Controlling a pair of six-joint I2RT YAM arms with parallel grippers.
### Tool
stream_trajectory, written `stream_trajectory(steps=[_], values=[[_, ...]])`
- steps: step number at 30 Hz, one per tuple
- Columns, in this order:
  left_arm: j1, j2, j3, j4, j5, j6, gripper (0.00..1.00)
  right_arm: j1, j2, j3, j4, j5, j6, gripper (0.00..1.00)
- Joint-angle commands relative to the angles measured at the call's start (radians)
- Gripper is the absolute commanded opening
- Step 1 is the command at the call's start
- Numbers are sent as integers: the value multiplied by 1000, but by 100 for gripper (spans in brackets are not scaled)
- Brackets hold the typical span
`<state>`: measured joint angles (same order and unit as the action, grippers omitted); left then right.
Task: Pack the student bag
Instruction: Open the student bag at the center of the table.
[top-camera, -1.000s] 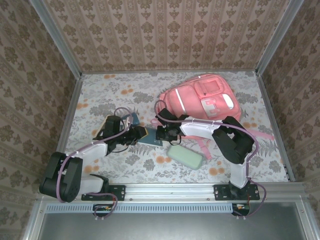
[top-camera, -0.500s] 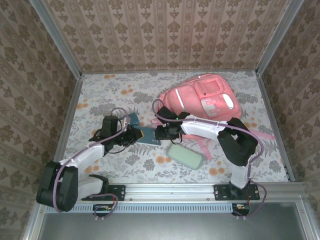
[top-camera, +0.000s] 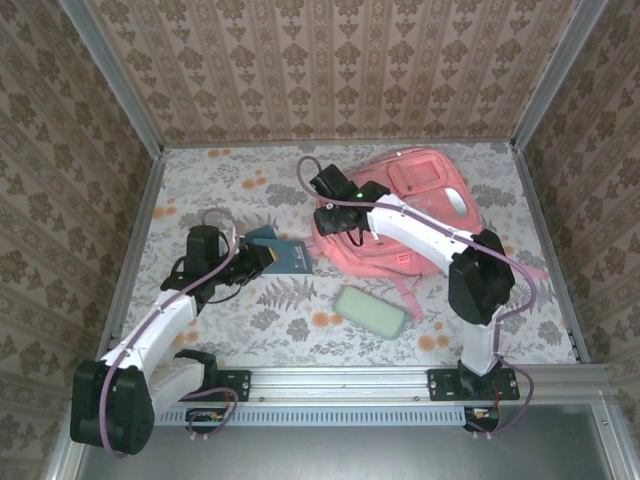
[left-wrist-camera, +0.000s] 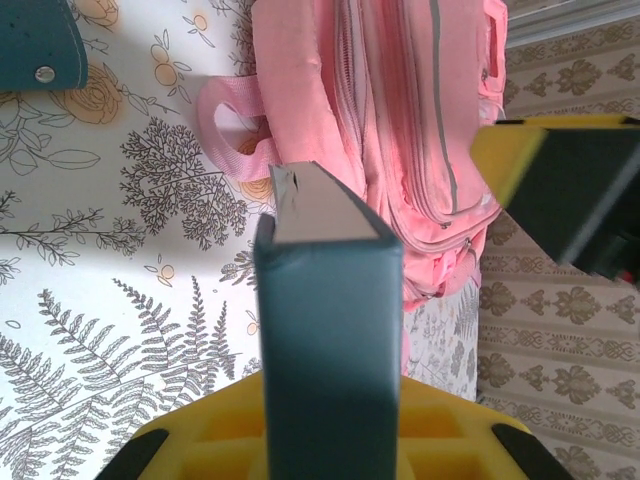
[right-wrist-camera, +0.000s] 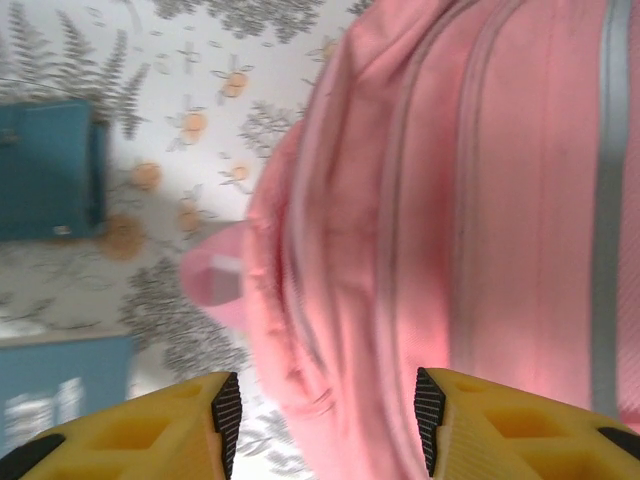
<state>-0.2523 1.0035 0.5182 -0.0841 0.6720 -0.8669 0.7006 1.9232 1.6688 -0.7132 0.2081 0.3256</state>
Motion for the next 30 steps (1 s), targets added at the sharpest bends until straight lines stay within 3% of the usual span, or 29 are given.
stream_trajectory(steps=[1,11,14,17,25,30], values=[[13,-35,31,-8,2,14,0,-18,77,51,-101,75,-95,53],[22,-48,22,-8,9,6,0,-73,193,63,-130,138,-116,50],[25,-52,29,-10,13,3,0,-73,188,68,-134,146,-122,29],[27,-54,32,-1,11,-2,0,-73,143,66,-131,150,-129,0],[27,-31,41,86,-22,-77,0,-77,-46,143,-167,111,-134,0],[22,31,57,227,-79,-161,0,-116,-119,232,-209,43,-125,0]])
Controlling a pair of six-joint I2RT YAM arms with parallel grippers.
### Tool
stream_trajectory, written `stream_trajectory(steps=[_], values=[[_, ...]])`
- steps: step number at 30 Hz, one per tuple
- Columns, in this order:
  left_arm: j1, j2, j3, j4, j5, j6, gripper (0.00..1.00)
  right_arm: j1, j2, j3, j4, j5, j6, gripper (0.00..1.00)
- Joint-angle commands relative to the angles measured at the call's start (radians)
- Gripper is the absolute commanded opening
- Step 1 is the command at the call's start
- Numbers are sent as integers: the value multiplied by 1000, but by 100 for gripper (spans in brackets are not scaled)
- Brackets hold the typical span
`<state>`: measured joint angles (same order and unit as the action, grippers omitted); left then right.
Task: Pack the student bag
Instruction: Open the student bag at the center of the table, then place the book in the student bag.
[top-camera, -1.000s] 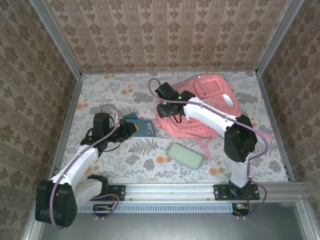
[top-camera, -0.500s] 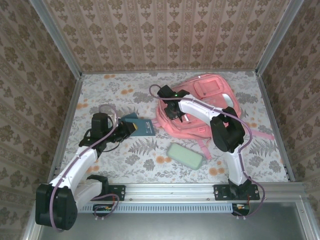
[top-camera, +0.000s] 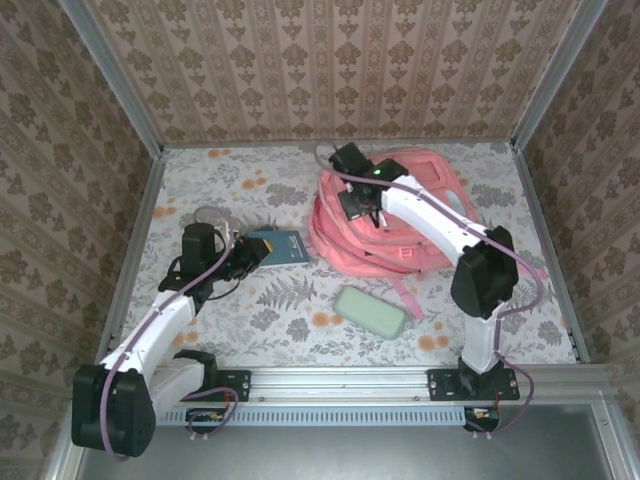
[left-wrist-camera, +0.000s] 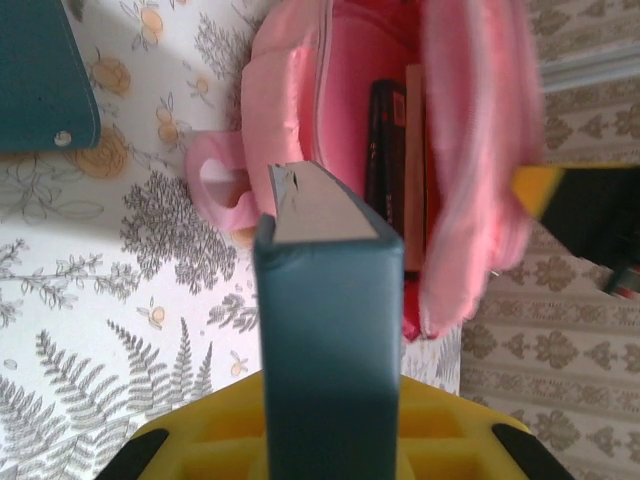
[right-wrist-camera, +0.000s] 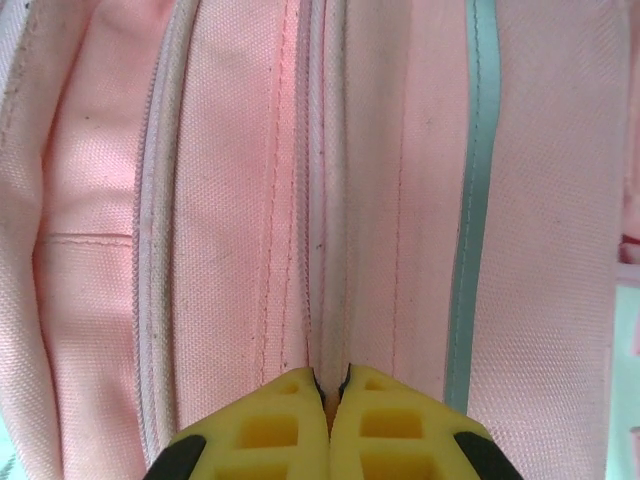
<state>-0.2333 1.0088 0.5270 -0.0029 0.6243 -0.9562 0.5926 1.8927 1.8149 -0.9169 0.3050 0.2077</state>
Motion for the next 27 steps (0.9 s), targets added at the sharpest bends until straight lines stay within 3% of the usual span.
stream_trajectory(steps=[1,7,12,19,27], values=[[-2,48,55,170,-40,-89,0,-17,-96,102,-14,-66,-2,0],[-76,223,146,334,-99,-168,0,-62,-148,152,-19,-151,5,0],[-196,408,296,404,-140,-156,0,-92,-162,149,-15,-198,31,0],[-359,716,495,608,-162,-247,0,-123,-188,105,22,-249,60,0],[-474,999,750,518,-203,-234,0,-161,-210,75,53,-313,92,0]])
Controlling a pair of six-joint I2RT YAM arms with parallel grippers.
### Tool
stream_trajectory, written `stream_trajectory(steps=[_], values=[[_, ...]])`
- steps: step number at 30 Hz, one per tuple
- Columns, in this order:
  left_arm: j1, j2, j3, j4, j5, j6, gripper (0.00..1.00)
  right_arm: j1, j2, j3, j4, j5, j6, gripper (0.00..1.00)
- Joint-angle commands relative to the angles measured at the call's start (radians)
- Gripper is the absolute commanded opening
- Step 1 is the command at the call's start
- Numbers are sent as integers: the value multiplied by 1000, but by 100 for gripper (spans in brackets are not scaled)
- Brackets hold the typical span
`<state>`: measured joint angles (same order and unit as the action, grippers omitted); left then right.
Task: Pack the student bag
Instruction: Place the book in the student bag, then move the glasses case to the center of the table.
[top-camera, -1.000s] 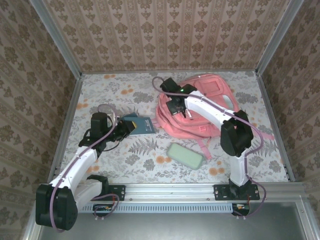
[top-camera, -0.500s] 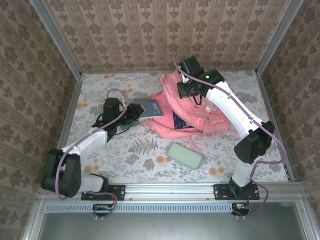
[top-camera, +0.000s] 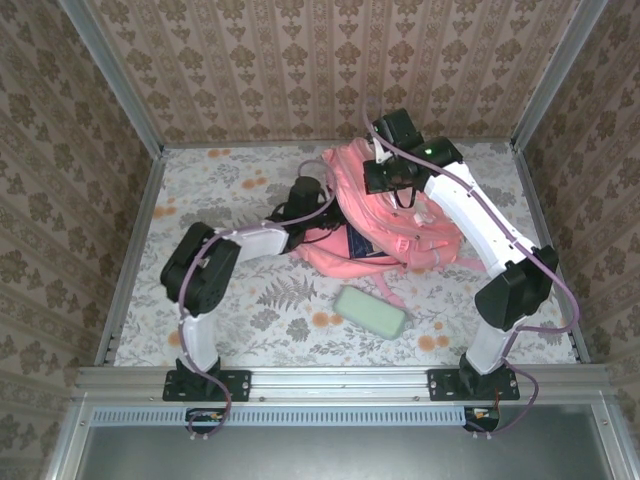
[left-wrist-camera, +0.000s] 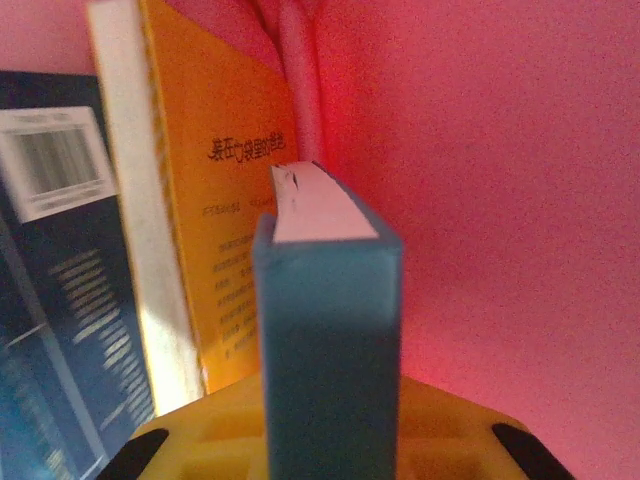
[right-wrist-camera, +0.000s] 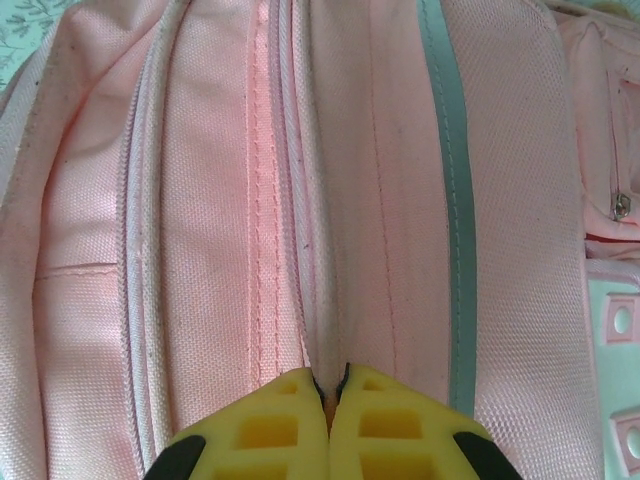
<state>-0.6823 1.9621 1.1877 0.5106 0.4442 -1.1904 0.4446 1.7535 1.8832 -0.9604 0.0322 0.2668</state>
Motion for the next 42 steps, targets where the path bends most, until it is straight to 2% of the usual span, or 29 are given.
stream_trajectory(steps=[1,3,5,7,10,15,18,25,32,36,39,42], values=[[-37,71,123,-36,-30,16,0,-17,-73,7,98,-47,35,0],[-64,123,209,-175,-73,71,3,-28,-78,3,102,-56,38,0],[-91,157,298,-331,-122,139,23,-38,-84,-5,107,-60,36,0],[-107,177,360,-427,-138,184,35,-50,-87,-13,109,-61,33,0],[-108,158,344,-447,-162,185,60,-70,-97,-43,119,-71,35,0],[-88,65,280,-498,-180,224,80,-95,-110,-104,153,-86,45,0],[-76,-10,219,-513,-195,247,85,-105,-111,-128,162,-86,43,0],[-7,-213,51,-568,-202,295,85,-124,-109,-200,178,-69,24,0],[81,-419,-90,-713,-198,396,84,-127,-145,-322,217,-61,20,0],[112,-519,-151,-839,-238,435,83,-126,-158,-358,242,-71,38,0],[99,-555,-184,-873,-213,471,82,-126,-164,-370,254,-71,48,0],[28,-563,-197,-902,-245,544,83,-126,-166,-377,258,-71,52,0]])
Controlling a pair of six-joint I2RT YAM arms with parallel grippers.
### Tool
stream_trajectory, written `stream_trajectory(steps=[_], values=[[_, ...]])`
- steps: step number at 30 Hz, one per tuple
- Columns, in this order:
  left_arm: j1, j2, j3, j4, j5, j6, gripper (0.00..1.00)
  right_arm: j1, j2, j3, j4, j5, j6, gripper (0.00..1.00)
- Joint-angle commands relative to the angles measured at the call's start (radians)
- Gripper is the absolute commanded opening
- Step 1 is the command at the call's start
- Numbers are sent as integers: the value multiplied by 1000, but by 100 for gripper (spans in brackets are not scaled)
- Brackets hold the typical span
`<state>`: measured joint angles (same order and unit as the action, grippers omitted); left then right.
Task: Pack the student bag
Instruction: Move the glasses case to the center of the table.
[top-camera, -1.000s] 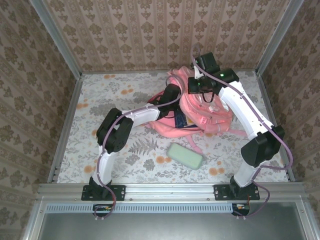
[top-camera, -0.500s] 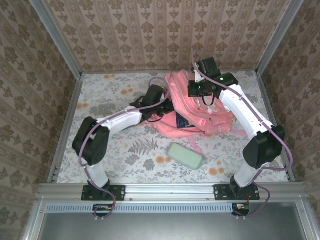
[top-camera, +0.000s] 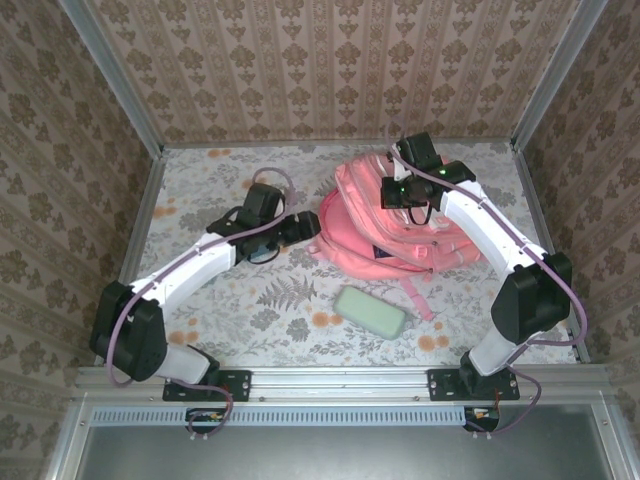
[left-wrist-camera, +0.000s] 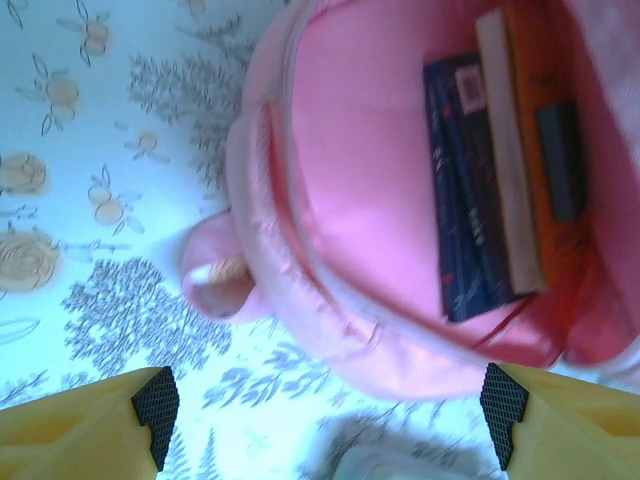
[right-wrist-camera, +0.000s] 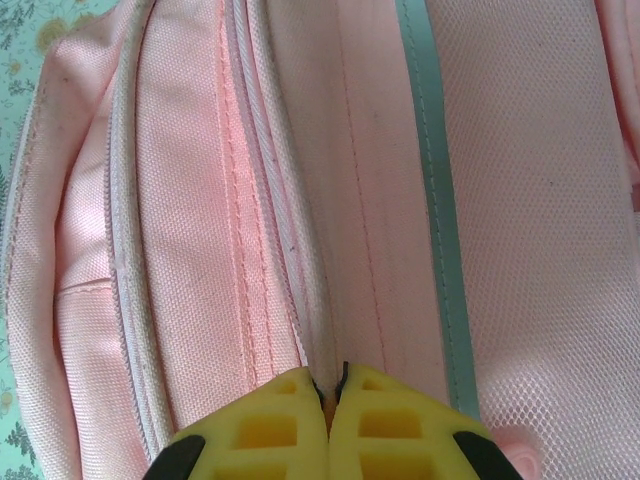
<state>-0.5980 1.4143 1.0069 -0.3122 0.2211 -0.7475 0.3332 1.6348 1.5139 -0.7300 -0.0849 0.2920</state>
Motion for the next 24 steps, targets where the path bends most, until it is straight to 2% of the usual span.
stream_trajectory(steps=[1,7,12,19,24], values=[[-81,-11,-17,-89,-30,125,83,-14,-47,-8,28,48,28,0],[-236,44,-19,-89,-19,251,85,-14,-47,-10,27,35,42,0],[-343,152,24,-116,-43,313,86,-15,-52,-17,25,20,51,0],[-413,256,59,-138,-82,324,87,-15,-68,-32,28,18,56,1],[-395,270,36,-181,-163,281,87,-14,-78,-49,32,19,58,2]])
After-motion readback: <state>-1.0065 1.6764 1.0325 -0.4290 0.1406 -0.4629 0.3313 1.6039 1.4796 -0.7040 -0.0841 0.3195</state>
